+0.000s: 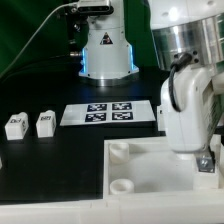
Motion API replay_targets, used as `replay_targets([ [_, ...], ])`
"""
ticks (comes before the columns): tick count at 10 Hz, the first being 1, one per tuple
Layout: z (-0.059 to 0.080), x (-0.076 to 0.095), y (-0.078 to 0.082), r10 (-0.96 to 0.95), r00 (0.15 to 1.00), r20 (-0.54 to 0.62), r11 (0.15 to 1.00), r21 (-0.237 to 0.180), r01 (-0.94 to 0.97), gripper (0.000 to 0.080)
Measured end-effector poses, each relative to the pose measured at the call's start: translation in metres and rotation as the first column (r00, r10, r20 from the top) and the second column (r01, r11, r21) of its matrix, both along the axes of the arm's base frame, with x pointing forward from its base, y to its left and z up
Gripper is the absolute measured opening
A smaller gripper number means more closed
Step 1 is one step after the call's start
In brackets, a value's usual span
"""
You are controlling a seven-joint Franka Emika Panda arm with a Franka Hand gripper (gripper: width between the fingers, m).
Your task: Assemble one leg
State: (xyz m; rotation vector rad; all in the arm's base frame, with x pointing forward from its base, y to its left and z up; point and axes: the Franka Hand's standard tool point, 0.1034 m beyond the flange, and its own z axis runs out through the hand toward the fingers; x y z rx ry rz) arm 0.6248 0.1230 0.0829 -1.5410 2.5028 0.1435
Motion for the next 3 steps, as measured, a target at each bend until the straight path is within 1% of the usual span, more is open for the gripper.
replay_targets([
  [1,0.0039,-0.0005,0.0019,0.005,1.000,0.000,1.000,0.004,-0.005,0.0649],
  [3,0.0005,-0.0015,0.0013,0.005,1.000,-0.004,1.000,0.001,-0.005,0.0649],
])
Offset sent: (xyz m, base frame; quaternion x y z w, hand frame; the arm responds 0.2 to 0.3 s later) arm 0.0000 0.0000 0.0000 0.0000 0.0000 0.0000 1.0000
